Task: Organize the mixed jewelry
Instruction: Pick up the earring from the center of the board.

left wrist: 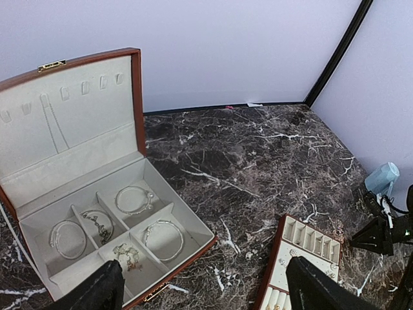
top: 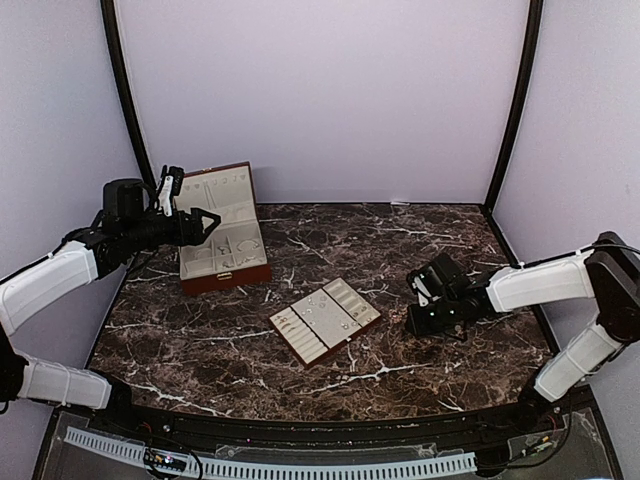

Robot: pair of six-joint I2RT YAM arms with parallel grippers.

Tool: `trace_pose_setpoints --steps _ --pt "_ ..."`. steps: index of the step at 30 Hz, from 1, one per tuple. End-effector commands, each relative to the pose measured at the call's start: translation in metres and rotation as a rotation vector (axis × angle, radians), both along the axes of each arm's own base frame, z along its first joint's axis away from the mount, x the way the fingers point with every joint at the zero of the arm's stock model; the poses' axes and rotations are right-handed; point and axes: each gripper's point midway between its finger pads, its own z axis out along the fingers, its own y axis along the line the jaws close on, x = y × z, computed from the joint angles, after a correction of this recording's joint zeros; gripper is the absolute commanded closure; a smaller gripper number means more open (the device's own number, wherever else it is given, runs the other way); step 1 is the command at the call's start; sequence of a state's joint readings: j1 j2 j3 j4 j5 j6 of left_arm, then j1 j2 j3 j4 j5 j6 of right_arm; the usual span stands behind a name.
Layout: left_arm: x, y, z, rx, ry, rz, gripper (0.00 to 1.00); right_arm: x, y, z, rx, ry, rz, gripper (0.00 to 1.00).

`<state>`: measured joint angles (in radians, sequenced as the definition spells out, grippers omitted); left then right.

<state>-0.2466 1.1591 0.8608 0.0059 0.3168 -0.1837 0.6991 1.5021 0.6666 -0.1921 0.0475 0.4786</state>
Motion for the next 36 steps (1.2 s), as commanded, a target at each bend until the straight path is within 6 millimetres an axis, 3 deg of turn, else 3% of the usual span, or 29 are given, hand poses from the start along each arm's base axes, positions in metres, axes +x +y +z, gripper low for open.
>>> trace_pose_setpoints --steps 1,36 --pt "-0.004 0.0 0.003 -0.011 -0.013 -0.008 0.1 0.001 0.006 0.002 -0.017 -0.005 0.054 0.83" --pt "-0.004 -0.001 0.002 -0.016 -0.008 -0.009 0.1 -0.011 -0.002 -0.009 -0.172 0.003 0.133 0.88"
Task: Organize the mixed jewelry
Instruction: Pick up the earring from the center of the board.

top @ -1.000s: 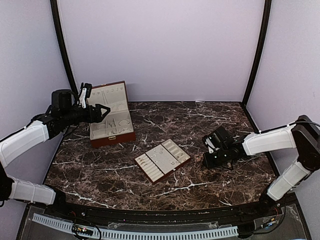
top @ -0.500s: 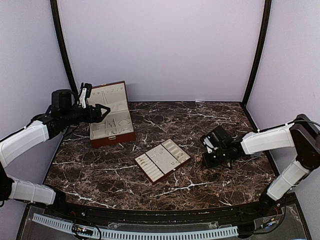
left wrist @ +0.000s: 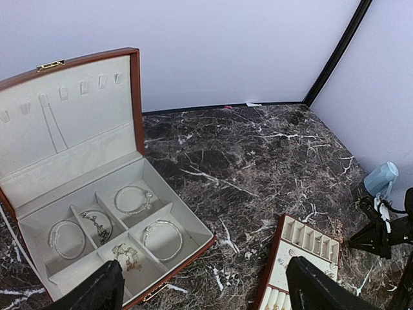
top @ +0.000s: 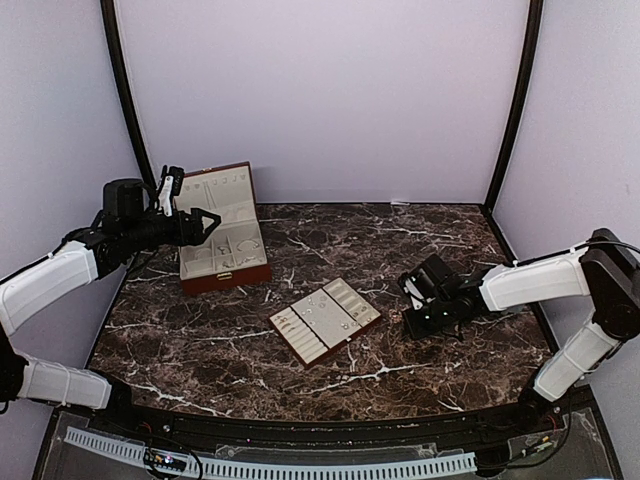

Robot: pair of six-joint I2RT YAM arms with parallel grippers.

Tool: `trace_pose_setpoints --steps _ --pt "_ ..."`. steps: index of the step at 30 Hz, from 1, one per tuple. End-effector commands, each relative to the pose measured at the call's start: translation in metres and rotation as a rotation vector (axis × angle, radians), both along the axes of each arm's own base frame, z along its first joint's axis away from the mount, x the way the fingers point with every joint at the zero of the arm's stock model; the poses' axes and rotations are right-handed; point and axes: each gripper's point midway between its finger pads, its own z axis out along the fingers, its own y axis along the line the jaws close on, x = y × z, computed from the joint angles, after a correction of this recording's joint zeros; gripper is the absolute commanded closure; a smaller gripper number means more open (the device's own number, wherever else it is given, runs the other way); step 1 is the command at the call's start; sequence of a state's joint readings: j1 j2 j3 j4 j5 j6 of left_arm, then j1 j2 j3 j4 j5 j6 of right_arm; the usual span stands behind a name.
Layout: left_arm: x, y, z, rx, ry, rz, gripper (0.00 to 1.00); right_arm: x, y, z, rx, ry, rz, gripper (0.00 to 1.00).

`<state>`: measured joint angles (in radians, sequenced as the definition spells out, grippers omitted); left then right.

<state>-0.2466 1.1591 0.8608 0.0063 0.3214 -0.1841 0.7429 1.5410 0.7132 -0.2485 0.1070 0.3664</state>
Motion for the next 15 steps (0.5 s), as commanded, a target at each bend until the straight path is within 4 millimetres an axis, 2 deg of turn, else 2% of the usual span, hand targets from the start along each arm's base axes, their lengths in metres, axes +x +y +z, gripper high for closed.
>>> trace_pose_setpoints --steps 1,15 --pt "-0.004 0.0 0.002 -0.014 -0.01 -0.006 0.1 -0.009 -0.006 -0.006 -0.062 0.028 0.016 0.88" --pt "-0.005 -0.004 -0.001 -0.04 0.002 -0.019 0.11 -0.005 -0.002 0.005 -0.02 -0.011 -0.024 0.94"
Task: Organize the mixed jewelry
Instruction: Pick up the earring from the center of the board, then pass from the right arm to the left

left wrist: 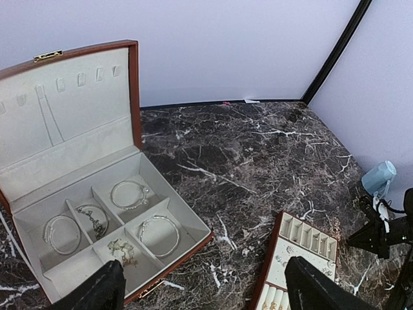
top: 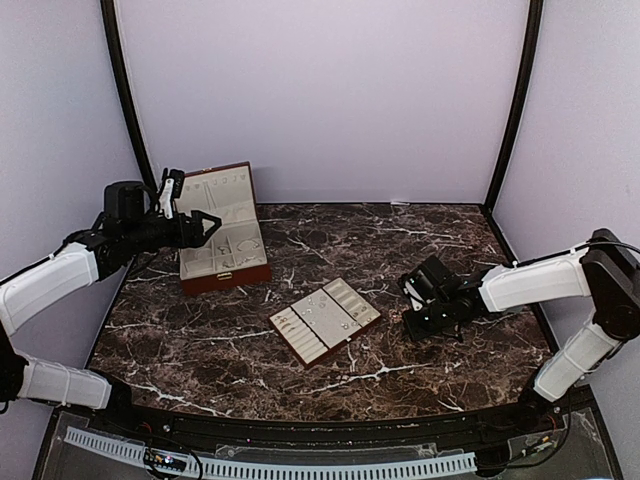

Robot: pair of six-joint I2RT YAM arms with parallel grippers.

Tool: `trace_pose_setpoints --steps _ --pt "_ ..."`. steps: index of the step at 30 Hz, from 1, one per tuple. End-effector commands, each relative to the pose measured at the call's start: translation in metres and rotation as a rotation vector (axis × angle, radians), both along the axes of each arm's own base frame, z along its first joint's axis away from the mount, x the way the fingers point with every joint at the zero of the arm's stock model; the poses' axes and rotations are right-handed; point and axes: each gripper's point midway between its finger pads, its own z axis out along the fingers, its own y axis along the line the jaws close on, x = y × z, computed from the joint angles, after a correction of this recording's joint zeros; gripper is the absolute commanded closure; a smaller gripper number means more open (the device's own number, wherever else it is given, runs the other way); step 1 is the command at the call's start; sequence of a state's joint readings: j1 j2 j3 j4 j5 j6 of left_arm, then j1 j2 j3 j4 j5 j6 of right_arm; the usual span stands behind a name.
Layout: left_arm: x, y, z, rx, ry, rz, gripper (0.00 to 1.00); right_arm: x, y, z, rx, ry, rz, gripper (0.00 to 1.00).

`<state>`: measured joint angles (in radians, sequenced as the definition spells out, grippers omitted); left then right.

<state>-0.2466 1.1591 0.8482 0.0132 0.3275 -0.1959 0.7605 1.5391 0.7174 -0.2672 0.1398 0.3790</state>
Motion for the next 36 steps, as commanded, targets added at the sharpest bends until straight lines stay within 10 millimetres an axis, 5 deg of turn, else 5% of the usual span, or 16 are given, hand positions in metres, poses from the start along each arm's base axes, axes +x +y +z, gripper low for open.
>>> trace_pose_setpoints --steps 1,8,19,29,36 --pt "-0.005 -0.004 0.002 -0.037 -0.009 -0.024 0.12 -0.003 0.0 0.006 0.012 -0.006 -0.018 0.94" --pt "-0.01 -0.021 -0.001 -0.096 0.012 -0.075 0.18 0.003 0.006 0.024 0.08 -0.053 -0.04 0.97" --pt "-0.04 -0.092 -0.012 -0.197 0.033 -0.163 0.21 0.013 0.035 0.061 0.262 -0.118 -0.032 0.98" --pt "-0.069 -0.198 -0.017 -0.341 0.074 -0.324 0.22 0.014 0.071 0.098 0.422 -0.171 0.003 0.98" --pt "-0.095 -0.264 -0.046 -0.341 0.18 -0.472 0.24 0.012 0.091 0.125 0.499 -0.215 0.027 0.98"
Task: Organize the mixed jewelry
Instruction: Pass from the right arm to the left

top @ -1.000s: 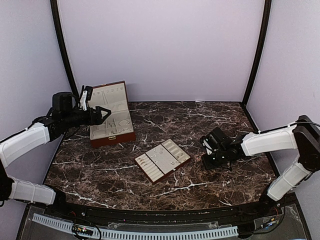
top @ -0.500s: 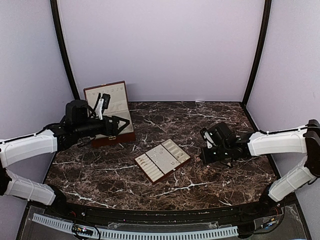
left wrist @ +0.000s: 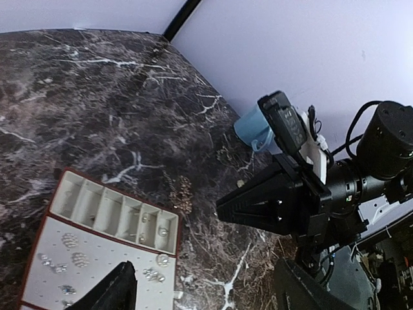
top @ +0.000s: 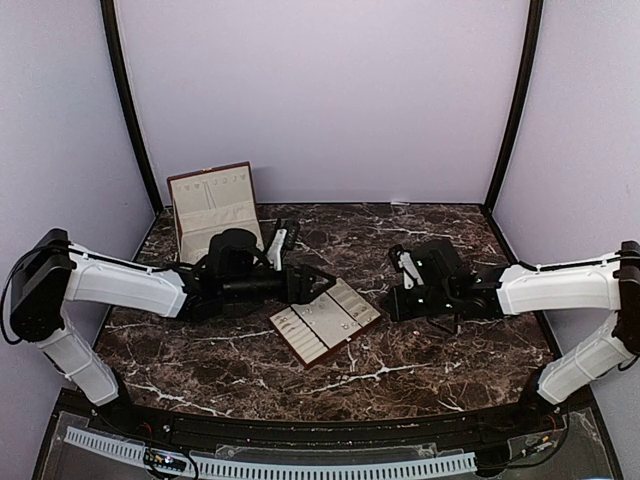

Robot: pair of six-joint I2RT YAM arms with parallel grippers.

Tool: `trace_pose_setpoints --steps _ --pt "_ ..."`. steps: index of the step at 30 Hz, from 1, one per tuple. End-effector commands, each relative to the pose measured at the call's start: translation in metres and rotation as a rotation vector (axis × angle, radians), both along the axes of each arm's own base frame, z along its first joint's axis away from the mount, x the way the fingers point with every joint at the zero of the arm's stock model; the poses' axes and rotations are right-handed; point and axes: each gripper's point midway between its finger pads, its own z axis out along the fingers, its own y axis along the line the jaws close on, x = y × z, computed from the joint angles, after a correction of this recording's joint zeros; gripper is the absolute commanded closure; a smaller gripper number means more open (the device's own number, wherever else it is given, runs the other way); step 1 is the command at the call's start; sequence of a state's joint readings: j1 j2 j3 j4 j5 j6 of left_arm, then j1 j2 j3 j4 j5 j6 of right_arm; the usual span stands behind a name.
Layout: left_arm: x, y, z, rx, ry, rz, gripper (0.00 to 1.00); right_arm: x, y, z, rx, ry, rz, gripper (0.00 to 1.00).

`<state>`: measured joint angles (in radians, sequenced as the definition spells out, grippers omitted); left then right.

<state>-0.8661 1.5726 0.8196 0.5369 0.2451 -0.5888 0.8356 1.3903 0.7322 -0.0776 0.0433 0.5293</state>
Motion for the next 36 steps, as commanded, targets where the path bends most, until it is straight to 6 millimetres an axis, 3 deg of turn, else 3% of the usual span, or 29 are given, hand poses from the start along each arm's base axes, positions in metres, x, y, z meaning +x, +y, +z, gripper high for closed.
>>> trace_pose_setpoints --steps 1,6,16,36 --pt "-0.014 -0.035 0.022 -0.096 0.0 -0.078 0.25 0.007 0.026 0.047 0.128 -0.092 0.012 0.97" --pt "-0.025 -0.056 0.003 -0.061 0.05 -0.131 0.35 0.007 0.034 0.058 0.145 -0.108 0.021 0.97" --pt "-0.026 -0.069 -0.023 -0.006 0.117 -0.155 0.57 0.005 0.043 0.072 0.172 -0.123 0.042 0.96" --pt "-0.026 -0.083 -0.029 -0.03 0.141 -0.193 0.69 0.002 0.051 0.077 0.187 -0.122 0.057 0.96"
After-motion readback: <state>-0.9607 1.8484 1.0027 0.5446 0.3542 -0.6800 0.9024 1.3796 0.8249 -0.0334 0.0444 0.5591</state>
